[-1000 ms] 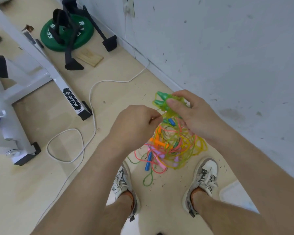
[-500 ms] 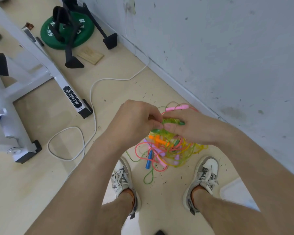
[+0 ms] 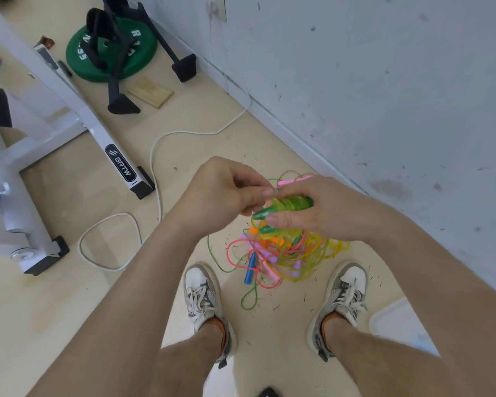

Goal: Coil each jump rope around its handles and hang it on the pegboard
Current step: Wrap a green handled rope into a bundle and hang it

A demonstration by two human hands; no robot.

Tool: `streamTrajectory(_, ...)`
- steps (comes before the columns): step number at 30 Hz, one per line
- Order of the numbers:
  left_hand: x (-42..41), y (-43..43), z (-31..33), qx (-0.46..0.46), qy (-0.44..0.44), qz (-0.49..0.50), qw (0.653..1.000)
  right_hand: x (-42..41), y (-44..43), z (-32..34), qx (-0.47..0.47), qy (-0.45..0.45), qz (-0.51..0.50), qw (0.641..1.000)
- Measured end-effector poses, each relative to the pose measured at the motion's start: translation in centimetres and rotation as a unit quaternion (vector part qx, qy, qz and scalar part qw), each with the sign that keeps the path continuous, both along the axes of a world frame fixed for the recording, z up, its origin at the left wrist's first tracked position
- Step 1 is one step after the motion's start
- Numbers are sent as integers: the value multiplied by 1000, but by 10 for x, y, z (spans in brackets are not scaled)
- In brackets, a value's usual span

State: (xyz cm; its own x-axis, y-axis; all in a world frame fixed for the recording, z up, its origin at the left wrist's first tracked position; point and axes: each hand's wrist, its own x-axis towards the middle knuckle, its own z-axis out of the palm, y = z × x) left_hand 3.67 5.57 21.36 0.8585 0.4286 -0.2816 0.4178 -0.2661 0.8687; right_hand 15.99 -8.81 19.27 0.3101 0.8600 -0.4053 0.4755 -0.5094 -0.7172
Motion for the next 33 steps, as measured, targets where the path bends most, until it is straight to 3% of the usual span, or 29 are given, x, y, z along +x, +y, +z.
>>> streamTrajectory(5, -4, 3, 0, -20, 12, -11, 1000, 7, -7, 8, -7, 38, 10, 999)
streamTrajectory(9, 0, -1, 0, -47, -18, 27, 998, 6, -8, 16, 47, 155, -5, 987)
streamTrajectory(13, 5, -10, 0, -232, -86, 140, 959, 8, -10, 18, 37, 201, -25, 979)
streamTrajectory(15, 8, -15, 0, -326, -113, 157, 925, 7, -8, 15, 23, 199, -24, 979)
streamTrajectory(17, 9, -18, 1, -358, -122, 145, 915, 6, -7, 13, 15, 188, -25, 982)
streamTrajectory(29, 14, -18, -4, -282, -122, 217, 927, 7, -6, 17, 67, 243, -75, 965)
streamTrajectory(33, 15, -23, -5, -329, -179, 232, 898, 8, -7, 16, 132, 371, -133, 910)
